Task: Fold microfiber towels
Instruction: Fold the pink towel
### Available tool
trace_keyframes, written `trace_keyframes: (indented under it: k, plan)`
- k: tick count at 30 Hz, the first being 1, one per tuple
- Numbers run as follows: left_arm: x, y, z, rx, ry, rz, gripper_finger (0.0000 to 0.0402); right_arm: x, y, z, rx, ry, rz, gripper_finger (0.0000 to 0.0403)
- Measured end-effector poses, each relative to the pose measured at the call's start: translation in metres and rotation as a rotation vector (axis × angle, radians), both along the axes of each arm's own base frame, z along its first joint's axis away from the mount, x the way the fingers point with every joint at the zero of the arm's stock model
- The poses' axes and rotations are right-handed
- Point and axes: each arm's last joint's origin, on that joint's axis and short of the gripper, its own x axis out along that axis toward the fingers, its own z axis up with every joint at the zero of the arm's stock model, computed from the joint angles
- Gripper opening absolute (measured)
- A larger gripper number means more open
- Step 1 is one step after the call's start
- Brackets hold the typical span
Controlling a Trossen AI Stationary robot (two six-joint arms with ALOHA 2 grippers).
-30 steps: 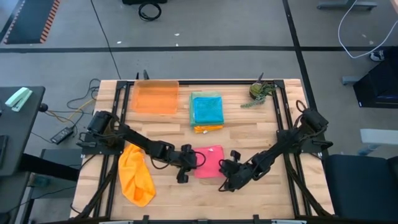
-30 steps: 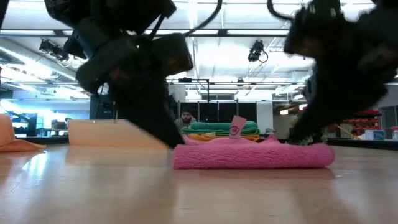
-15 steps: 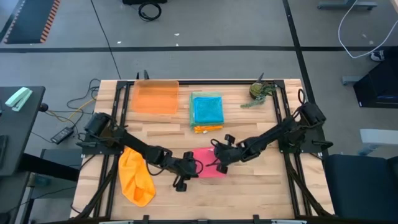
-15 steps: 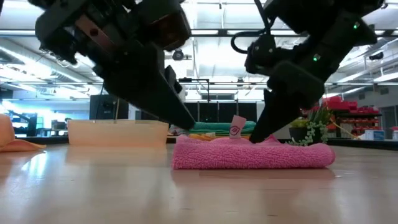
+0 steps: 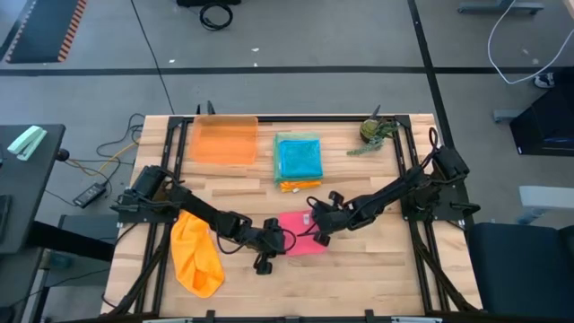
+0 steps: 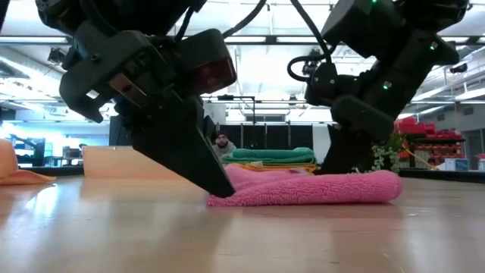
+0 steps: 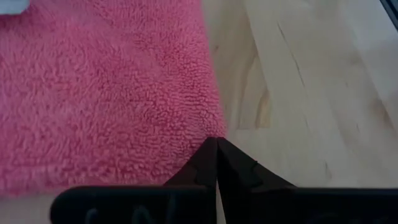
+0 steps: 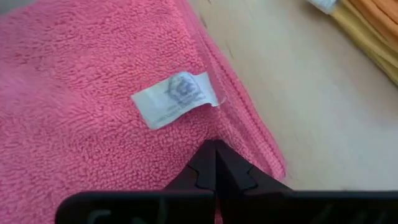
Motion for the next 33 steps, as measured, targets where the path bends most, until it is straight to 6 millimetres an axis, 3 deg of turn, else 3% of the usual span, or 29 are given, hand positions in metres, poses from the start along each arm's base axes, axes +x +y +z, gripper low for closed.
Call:
trace_keyframes:
  k: [4, 8, 13, 18, 27, 33]
  plan:
    - [0.000, 0.000, 0.000, -0.011, 0.010, 0.014, 0.0007, 0.000, -0.005, 0.000, -0.009, 0.007, -0.026, 0.0005]
    - [0.000, 0.002, 0.004, -0.015, -0.008, 0.016, 0.0025, 0.005, -0.007, 0.006, -0.038, 0.002, -0.006, 0.0005]
    - [0.003, 0.012, 0.034, -0.052, -0.095, 0.047, 0.0037, 0.009, -0.006, 0.025, -0.027, -0.053, 0.033, 0.0005]
    - [0.003, 0.028, 0.053, -0.079, -0.128, 0.105, 0.0038, 0.002, 0.003, 0.039, 0.095, -0.074, 0.087, 0.0005]
    - [0.012, 0.070, 0.025, 0.004, -0.035, 0.212, 0.0021, -0.021, 0.062, 0.019, 0.179, -0.081, 0.233, 0.0005]
    - [0.016, 0.087, 0.011, 0.008, 0.012, 0.269, 0.0012, -0.023, 0.065, 0.010, 0.154, -0.069, 0.182, 0.0005]
